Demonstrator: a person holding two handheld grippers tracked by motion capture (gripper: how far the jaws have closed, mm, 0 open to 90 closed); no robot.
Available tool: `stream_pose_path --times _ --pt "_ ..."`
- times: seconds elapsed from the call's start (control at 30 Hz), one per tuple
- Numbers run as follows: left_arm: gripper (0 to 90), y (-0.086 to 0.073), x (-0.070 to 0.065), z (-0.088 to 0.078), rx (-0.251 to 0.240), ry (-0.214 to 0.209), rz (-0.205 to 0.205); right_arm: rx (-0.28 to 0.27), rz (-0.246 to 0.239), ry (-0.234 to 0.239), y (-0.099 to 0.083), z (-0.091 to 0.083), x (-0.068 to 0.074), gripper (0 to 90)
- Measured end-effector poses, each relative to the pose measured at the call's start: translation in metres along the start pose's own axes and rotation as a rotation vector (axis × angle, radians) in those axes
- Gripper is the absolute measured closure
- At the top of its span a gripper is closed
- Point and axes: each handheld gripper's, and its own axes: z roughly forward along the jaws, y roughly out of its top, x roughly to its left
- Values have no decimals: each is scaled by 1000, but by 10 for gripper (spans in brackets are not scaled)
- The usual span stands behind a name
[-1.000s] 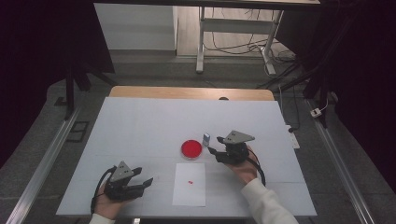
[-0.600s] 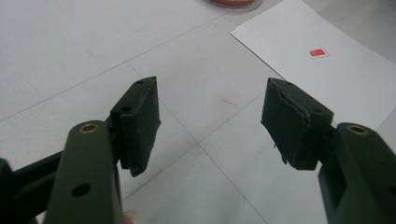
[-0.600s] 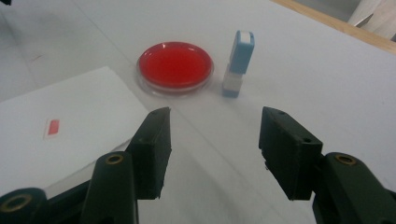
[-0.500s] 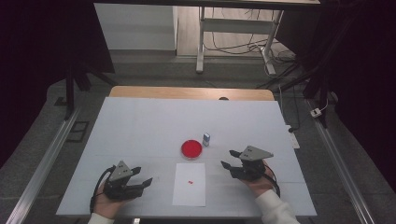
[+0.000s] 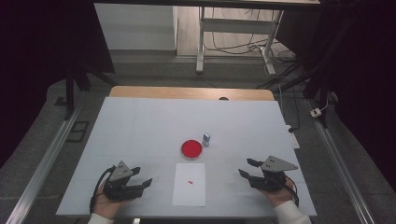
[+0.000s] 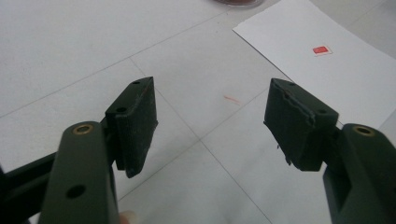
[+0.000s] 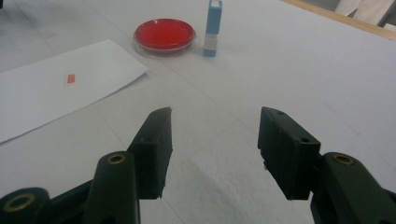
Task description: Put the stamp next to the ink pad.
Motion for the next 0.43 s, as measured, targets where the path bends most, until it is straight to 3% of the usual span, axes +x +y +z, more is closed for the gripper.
stream_pose_path --times 0.43 --pt "341 0 0 0 0 6 -2 2 -19 0 0 -1 1 445"
